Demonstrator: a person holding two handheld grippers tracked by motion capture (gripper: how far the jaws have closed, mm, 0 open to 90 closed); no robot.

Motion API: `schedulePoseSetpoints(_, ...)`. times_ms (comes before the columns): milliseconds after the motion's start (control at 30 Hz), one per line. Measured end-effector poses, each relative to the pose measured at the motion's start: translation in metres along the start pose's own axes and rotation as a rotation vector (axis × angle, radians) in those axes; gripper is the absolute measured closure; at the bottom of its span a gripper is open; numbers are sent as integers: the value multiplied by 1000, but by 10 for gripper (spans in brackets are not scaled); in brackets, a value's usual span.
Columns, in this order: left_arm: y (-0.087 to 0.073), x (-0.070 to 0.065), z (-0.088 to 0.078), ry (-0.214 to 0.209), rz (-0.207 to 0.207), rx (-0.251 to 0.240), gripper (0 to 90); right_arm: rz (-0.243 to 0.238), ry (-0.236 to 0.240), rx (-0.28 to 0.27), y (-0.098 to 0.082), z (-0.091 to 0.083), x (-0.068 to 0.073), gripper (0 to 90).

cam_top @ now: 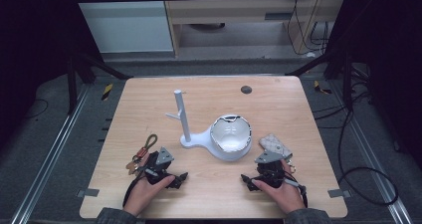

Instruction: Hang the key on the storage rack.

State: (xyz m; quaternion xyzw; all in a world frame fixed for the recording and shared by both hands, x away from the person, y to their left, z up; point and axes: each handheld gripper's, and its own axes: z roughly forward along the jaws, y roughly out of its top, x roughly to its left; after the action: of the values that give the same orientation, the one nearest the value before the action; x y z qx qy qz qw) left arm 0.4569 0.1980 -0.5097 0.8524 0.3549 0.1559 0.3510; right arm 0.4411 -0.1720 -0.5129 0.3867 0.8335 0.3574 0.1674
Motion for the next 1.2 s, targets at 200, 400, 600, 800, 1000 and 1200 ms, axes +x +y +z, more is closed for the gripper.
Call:
schedulePoseSetpoints(200,0,0,0,0,0,0,0,0,0,-3,0,0,0,28)
schedulePoseSetpoints(400,1,3,-6,-16,-19,-34,46,1,0,-3,-1,-1,0,28)
schedulePoseSetpoints(600,2,10,-20,-10,-52,-72,83,0,1,-4,-1,-1,0,28)
schedulePoseSetpoints(800,3,25,-36,57,-72,-115,94,-1,2,-4,-1,-1,0,28)
schedulePoseSetpoints(1000,11,42,-63,107,-79,-167,98,-2,4,-3,-1,-1,0,28)
schedulePoseSetpoints(1200,26,61,-80,145,-64,-132,74,0,4,-1,-1,-1,-1,28)
